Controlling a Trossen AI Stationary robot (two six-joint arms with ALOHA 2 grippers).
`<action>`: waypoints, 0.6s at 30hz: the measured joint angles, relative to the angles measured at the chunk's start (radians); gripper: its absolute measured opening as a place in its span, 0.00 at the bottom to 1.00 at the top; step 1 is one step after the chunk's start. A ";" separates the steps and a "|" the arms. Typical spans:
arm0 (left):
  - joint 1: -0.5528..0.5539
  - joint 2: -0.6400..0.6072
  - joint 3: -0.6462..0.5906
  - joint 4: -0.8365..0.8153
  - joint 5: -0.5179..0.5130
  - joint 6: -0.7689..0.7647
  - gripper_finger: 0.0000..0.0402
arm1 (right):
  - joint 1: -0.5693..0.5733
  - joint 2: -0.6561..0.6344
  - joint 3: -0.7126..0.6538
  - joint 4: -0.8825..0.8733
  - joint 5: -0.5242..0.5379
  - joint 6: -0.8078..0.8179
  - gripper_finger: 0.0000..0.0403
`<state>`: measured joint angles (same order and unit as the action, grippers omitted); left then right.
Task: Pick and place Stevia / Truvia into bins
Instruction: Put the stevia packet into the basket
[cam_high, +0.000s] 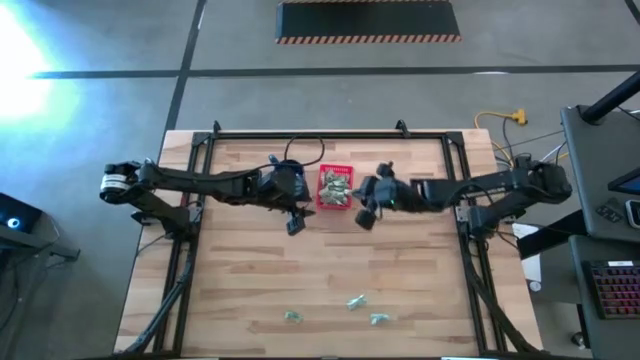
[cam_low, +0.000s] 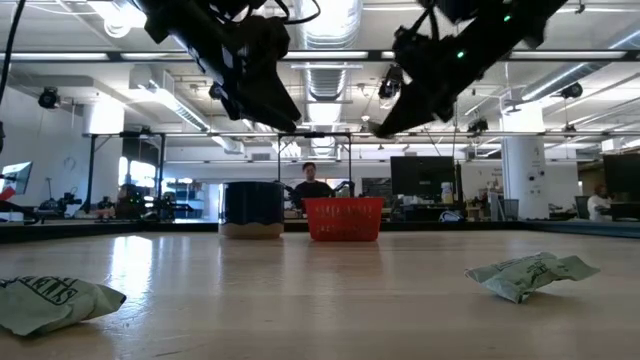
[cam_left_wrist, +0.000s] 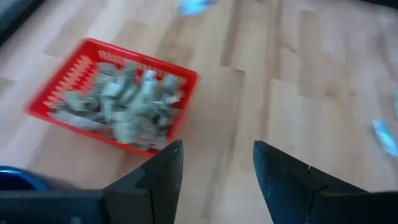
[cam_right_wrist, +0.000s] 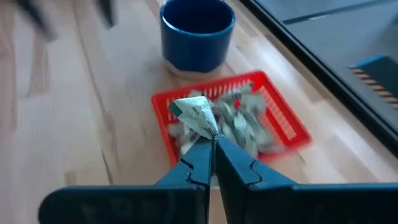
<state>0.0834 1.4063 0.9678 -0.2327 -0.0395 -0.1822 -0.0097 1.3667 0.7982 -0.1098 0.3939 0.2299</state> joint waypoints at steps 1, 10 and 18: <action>-0.006 0.000 0.000 -0.001 0.011 -0.005 0.44 | -0.032 0.014 0.000 0.031 -0.044 -0.018 0.03; -0.105 -0.026 -0.005 -0.001 0.015 -0.023 0.44 | -0.241 0.161 0.064 0.086 -0.185 -0.050 0.03; -0.184 -0.074 -0.010 -0.111 0.012 -0.053 0.44 | -0.323 0.305 0.175 0.064 -0.370 -0.134 0.05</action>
<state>-0.1005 1.3319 0.9577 -0.3441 -0.0277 -0.2348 -0.3327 1.6712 0.9736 -0.0454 0.0235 0.0963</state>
